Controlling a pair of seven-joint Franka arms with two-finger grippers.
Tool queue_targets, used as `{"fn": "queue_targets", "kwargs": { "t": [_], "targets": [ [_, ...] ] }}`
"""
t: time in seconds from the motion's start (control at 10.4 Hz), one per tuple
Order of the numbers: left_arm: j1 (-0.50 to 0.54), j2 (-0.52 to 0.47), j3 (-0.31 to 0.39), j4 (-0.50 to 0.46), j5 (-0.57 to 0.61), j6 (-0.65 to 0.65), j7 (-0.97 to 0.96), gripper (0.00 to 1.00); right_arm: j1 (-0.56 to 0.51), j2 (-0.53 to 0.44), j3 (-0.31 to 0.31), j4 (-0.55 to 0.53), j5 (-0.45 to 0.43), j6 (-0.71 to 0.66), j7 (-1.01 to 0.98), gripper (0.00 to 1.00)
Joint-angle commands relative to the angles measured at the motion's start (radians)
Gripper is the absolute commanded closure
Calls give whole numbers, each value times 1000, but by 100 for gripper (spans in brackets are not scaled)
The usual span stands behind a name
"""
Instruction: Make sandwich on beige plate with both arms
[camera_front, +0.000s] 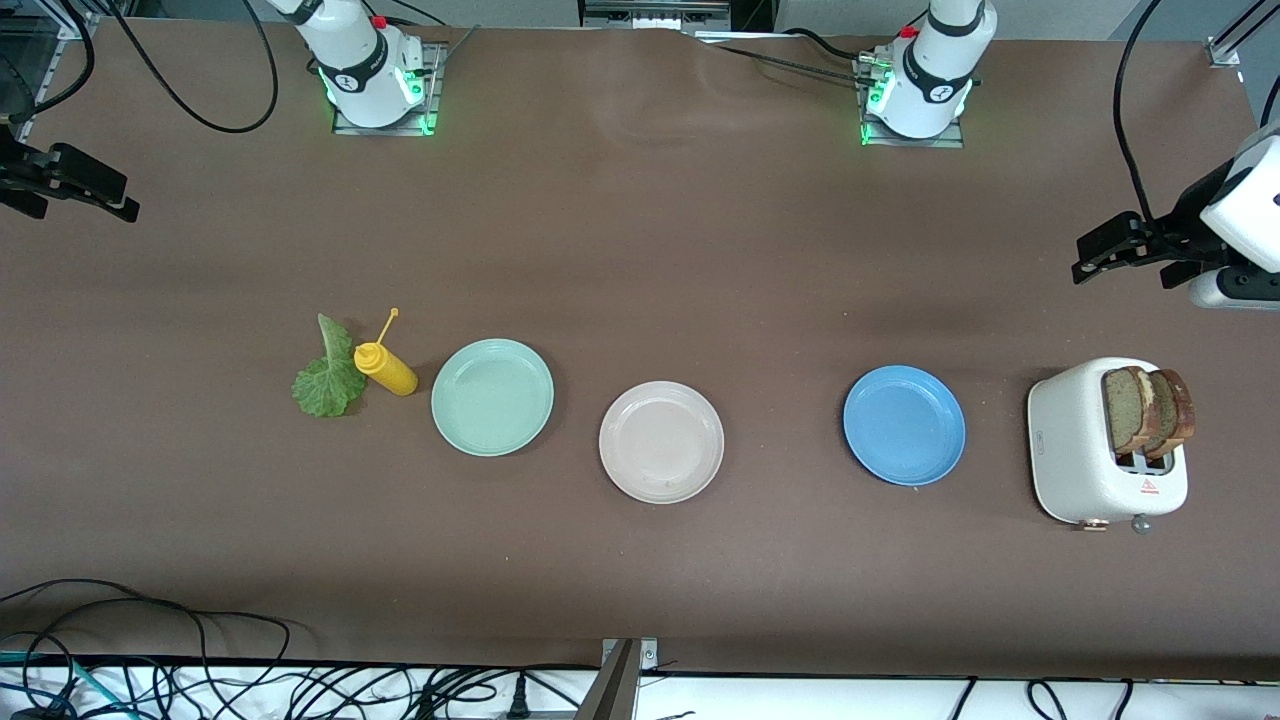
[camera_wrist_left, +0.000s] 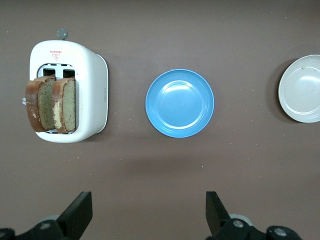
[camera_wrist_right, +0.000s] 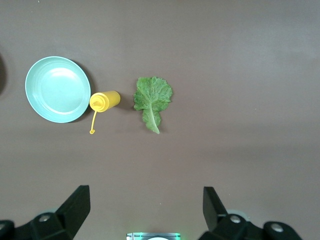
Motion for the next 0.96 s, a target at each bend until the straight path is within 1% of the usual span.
{"fn": "queue_targets", "kwargs": {
  "t": [0.0, 0.87],
  "targets": [
    [-10, 2, 4, 11, 20, -12, 17, 0, 12, 16, -14, 39, 14, -19, 4, 0],
    [-10, 2, 5, 11, 20, -12, 17, 0, 14, 27, -13, 36, 11, -23, 9, 0]
  ]
}}
